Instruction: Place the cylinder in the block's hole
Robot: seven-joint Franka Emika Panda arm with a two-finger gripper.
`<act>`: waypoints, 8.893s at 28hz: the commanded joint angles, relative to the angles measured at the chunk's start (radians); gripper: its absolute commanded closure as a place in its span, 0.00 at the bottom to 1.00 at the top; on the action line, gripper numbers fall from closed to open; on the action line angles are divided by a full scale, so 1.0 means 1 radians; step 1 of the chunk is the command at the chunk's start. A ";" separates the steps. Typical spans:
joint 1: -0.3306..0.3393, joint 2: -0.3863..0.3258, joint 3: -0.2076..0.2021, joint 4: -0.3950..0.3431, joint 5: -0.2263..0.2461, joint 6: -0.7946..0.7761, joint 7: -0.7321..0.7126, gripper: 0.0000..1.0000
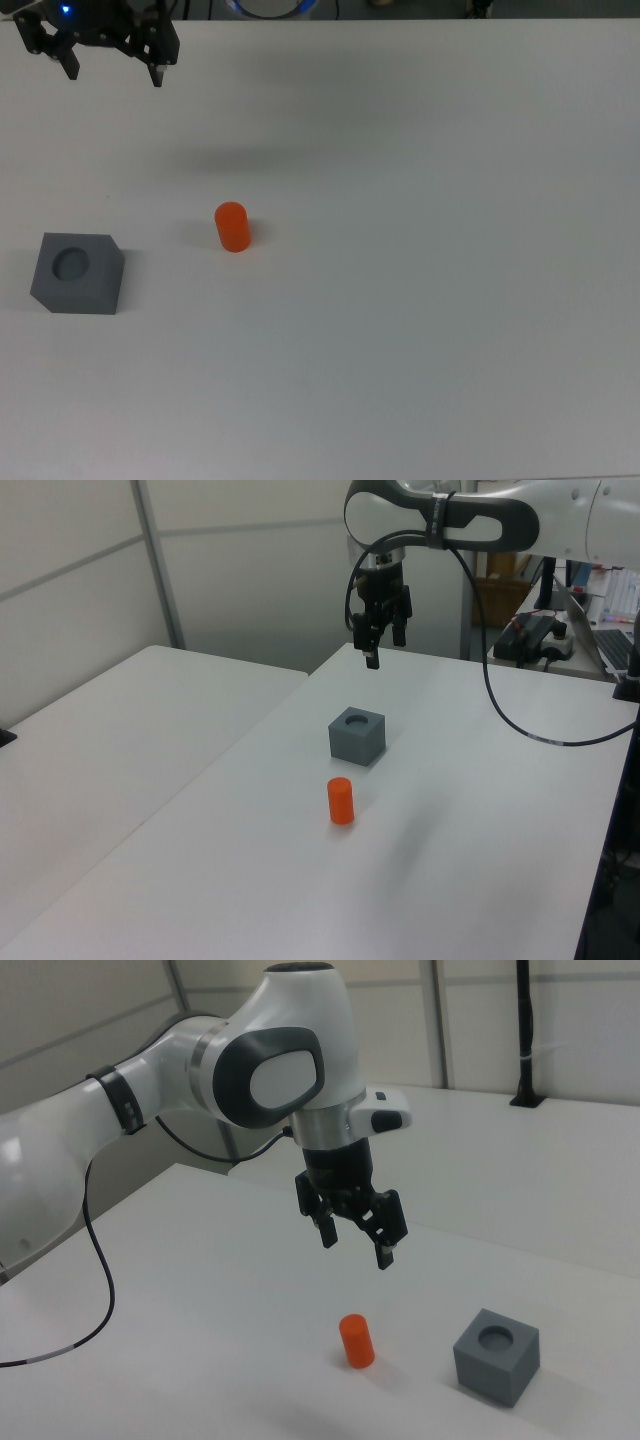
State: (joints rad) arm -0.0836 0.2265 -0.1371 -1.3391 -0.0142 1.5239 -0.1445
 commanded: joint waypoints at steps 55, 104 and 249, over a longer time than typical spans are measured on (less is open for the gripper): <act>0.077 0.109 0.125 -0.436 -0.110 0.661 0.069 0.00; -0.062 0.119 0.068 -0.147 -0.013 0.478 0.217 0.76; -0.028 0.022 0.140 -0.149 -0.024 0.237 0.079 0.00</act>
State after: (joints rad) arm -0.1172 0.2588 0.0121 -1.4774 -0.0423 1.7812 -0.0382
